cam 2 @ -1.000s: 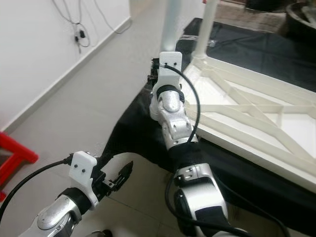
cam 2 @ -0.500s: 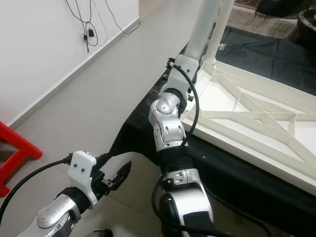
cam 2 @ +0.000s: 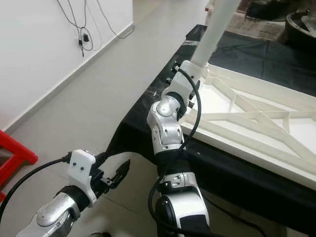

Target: Building children table

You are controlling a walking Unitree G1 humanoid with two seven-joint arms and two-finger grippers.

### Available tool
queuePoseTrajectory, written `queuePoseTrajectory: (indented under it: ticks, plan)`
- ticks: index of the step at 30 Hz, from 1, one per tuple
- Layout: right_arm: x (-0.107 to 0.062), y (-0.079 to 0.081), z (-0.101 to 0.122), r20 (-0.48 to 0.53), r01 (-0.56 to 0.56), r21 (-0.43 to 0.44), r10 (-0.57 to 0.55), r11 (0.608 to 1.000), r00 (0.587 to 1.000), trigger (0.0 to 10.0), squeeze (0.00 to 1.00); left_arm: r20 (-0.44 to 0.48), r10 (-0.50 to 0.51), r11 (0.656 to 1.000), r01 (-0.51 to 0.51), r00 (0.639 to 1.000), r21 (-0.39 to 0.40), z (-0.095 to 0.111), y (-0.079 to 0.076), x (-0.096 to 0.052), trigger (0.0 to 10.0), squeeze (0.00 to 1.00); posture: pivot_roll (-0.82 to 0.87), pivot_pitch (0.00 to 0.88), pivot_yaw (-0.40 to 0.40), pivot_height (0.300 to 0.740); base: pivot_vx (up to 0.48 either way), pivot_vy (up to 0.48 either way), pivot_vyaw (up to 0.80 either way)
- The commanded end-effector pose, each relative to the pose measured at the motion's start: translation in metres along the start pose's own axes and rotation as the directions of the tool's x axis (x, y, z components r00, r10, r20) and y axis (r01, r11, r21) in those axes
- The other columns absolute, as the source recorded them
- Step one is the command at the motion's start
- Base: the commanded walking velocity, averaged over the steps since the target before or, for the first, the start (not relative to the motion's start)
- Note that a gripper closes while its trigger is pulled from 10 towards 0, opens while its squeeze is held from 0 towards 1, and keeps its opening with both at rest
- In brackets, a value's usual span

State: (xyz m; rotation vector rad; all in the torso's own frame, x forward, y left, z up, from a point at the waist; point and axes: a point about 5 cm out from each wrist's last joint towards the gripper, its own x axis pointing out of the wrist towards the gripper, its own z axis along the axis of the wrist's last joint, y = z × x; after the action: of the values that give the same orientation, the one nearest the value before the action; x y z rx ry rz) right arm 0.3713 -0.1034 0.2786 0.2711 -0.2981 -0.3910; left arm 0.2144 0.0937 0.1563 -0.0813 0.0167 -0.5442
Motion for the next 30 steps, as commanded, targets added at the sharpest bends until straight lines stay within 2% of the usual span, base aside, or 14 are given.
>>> queuePoseTrajectory:
  ticks: [1,4,6,7,8,9,11,14,15,16,18,23,27,30]
  plan:
    - [-0.002,0.010,0.029,0.131,-0.105,0.064,0.096,0.992,0.987,10.0,0.00,-0.022,0.007,1.000,-0.007,1.000,-0.007,-0.006,0.002,-0.001,10.0,0.00,0.12,0.172,-0.046,0.740,0.000,0.000,0.00]
    - [-0.005,0.018,0.055,0.238,-0.274,0.096,0.245,0.957,0.940,10.0,0.00,-0.014,0.007,1.000,-0.007,1.000,-0.011,-0.004,0.003,0.003,10.0,0.00,0.12,0.160,-0.046,0.740,0.000,0.000,0.00]
    - [-0.005,0.018,0.055,0.238,-0.274,0.096,0.245,0.957,0.940,10.0,0.00,-0.014,0.007,1.000,-0.007,1.000,-0.011,-0.004,0.003,0.003,10.0,0.00,0.12,0.160,-0.046,0.740,0.000,0.000,0.00]
    - [-0.008,0.022,0.057,0.238,-0.356,0.114,0.323,0.927,0.916,10.0,0.00,-0.012,0.011,1.000,-0.011,1.000,0.006,-0.003,0.004,0.004,10.0,0.19,0.12,0.155,-0.045,0.740,0.000,0.000,0.00]
    - [-0.012,0.025,0.055,0.214,-0.430,0.143,0.397,0.891,0.893,10.0,0.00,-0.010,0.028,0.999,-0.027,1.000,0.018,-0.001,0.007,0.006,10.0,1.00,0.12,0.154,-0.041,0.740,0.000,0.000,0.00]
    - [-0.016,0.027,0.049,0.182,-0.492,0.178,0.463,0.852,0.868,10.0,0.00,-0.012,0.045,0.998,-0.045,0.999,0.043,0.000,0.010,0.008,10.0,1.00,0.12,0.154,-0.041,0.740,0.000,0.000,0.00]
    - [-0.016,0.027,0.049,0.182,-0.492,0.178,0.463,0.852,0.868,10.0,0.00,-0.012,0.045,0.998,-0.045,0.999,0.043,0.000,0.010,0.008,10.0,1.00,0.12,0.154,-0.041,0.740,0.000,0.000,0.00]
    - [-0.025,0.024,0.029,0.113,-0.548,0.204,0.537,0.811,0.836,10.0,0.00,-0.012,0.081,0.987,-0.079,0.997,0.138,0.006,0.018,0.019,10.0,1.00,0.12,0.143,-0.043,0.740,0.000,0.000,0.00]
    - [-0.025,0.024,0.029,0.113,-0.548,0.204,0.537,0.811,0.836,10.0,0.00,-0.012,0.081,0.987,-0.079,0.997,0.138,0.006,0.018,0.019,10.0,1.00,0.12,0.143,-0.043,0.740,0.000,0.000,0.00]
    - [-0.030,0.021,0.017,0.080,-0.573,0.220,0.571,0.789,0.817,10.0,0.00,-0.004,0.084,0.980,-0.081,0.996,0.183,0.011,0.022,0.029,10.0,0.00,0.12,0.141,-0.043,0.740,0.000,0.000,0.00]
    - [-0.038,0.014,0.000,0.037,-0.608,0.233,0.618,0.759,0.786,10.0,0.00,0.013,0.083,0.953,-0.083,0.996,0.291,0.021,0.027,0.046,10.0,0.00,0.12,0.133,-0.040,0.740,0.000,0.000,0.00]
    - [-0.041,0.009,-0.005,0.022,-0.634,0.226,0.647,0.740,0.762,10.0,0.00,0.027,0.086,0.936,-0.090,0.996,0.339,0.026,0.031,0.057,10.0,0.00,0.11,0.130,-0.039,0.740,0.000,0.000,0.00]
    - [-0.051,0.002,-0.013,-0.010,-0.673,0.228,0.693,0.703,0.721,10.0,0.00,0.004,0.114,0.907,-0.106,0.994,0.408,0.027,0.042,0.067,10.0,0.00,0.10,0.119,-0.036,0.740,0.000,0.000,0.00]
    - [-0.055,0.002,-0.014,-0.017,-0.685,0.234,0.707,0.690,0.707,10.0,0.00,0.000,0.116,0.906,-0.106,0.993,0.409,0.025,0.044,0.068,10.0,0.00,0.10,0.118,-0.032,0.740,0.000,0.000,0.00]
